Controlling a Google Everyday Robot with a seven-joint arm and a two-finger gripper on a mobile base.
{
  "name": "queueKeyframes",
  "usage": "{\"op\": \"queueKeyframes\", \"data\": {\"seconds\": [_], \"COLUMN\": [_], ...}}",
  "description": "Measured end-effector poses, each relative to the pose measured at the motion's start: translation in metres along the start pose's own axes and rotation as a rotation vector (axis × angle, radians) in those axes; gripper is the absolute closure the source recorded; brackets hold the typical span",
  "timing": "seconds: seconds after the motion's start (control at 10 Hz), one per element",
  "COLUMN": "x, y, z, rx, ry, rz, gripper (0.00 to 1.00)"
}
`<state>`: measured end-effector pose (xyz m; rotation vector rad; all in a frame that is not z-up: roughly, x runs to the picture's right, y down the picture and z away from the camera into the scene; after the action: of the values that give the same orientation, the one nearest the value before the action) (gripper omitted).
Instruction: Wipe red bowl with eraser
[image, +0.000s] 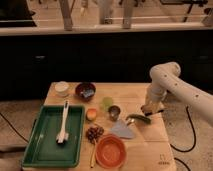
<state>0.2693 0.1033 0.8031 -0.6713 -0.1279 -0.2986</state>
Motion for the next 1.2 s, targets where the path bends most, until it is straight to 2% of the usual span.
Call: {"op": "queueKeyframes", "data": {"seconds": [0.7, 1.2], "x": [-0.029, -0.052], "y": [0.017, 0.038], "z": [-0.016, -0.027], "rx": [0.023, 0.039], "ry": [0.027, 0.045], "rz": [0.000, -0.019], "gripper": [0.97, 0.97]}}
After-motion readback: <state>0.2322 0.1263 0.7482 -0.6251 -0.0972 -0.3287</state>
